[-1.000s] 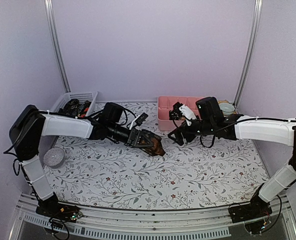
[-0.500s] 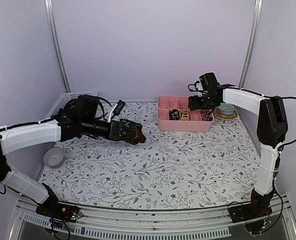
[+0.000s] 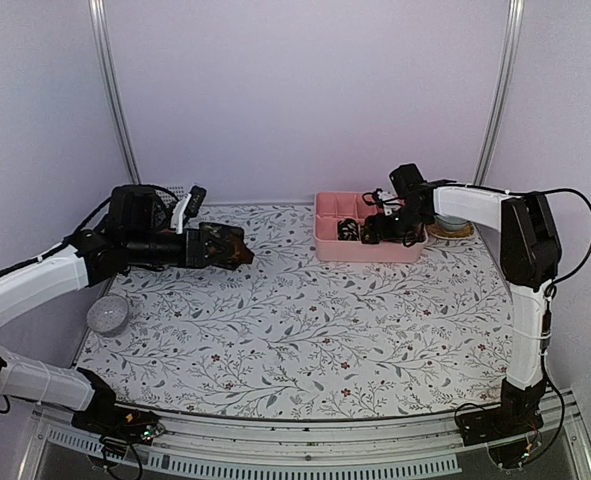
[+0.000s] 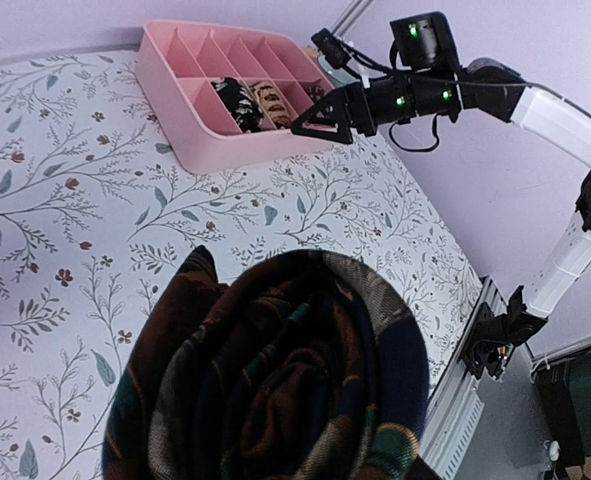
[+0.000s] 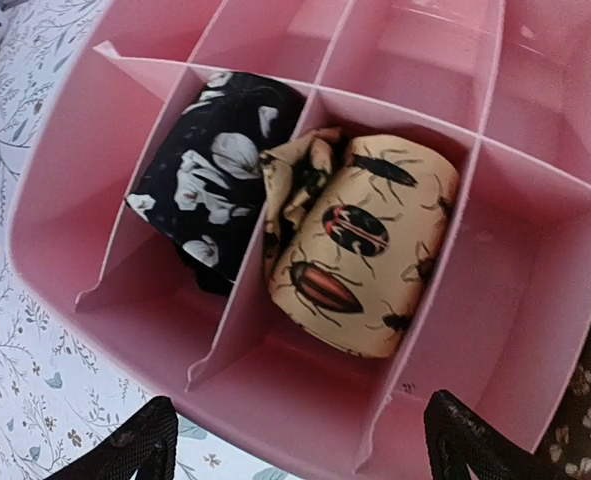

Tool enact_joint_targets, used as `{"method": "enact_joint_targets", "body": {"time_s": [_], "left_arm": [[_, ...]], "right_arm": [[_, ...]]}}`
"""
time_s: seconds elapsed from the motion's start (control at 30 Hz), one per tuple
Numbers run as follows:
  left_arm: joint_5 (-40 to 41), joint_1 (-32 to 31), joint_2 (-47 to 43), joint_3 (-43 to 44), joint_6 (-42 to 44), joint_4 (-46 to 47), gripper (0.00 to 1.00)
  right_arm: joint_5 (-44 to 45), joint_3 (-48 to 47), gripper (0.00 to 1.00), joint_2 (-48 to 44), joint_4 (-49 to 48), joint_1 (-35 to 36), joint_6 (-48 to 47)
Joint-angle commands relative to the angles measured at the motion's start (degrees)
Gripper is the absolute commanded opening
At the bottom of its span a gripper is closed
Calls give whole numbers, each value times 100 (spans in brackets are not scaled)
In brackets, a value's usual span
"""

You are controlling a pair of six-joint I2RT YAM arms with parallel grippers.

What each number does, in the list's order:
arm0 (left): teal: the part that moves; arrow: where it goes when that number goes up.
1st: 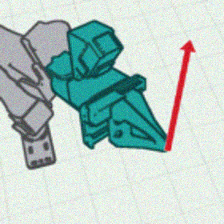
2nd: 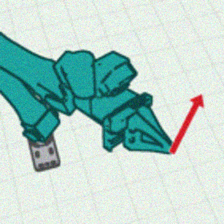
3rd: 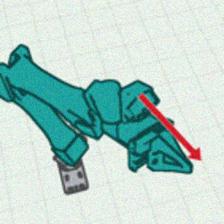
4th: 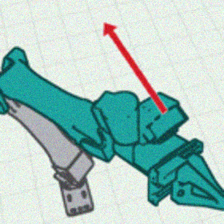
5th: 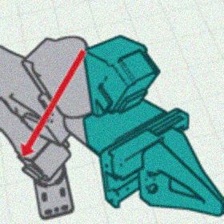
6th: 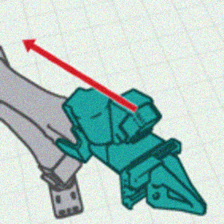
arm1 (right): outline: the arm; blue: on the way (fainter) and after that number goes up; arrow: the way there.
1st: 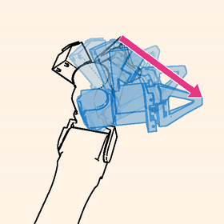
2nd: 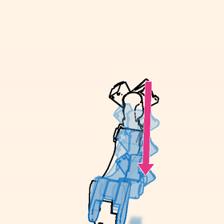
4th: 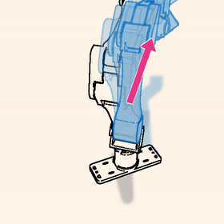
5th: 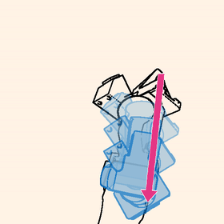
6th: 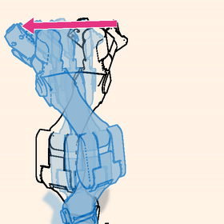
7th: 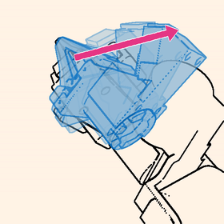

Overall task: Roll the ties
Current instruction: Move the storage box to the center of the board.

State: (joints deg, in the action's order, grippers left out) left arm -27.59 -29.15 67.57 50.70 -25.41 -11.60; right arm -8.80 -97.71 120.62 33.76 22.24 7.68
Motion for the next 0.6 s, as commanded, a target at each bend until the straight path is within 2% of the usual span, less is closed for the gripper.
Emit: {"method": "enact_joint_targets", "body": {"time_s": [0.0,0.17,0.37,0.57], "left_arm": [[8,220,-175,-68,127,-75,0],[-15,411,-264,-69,125,-136,0],[-11,547,-293,-33,3,-120,0],[-193,568,-122,126,-67,-110,0]], "right_arm": [[-939,388,84,353,165,104,-207],[-1237,670,79,228,307,387,-551],[-1465,1494,79,-605,52,1126,-446],[-1162,2202,78,-1396,-53,1966,-135]]}}
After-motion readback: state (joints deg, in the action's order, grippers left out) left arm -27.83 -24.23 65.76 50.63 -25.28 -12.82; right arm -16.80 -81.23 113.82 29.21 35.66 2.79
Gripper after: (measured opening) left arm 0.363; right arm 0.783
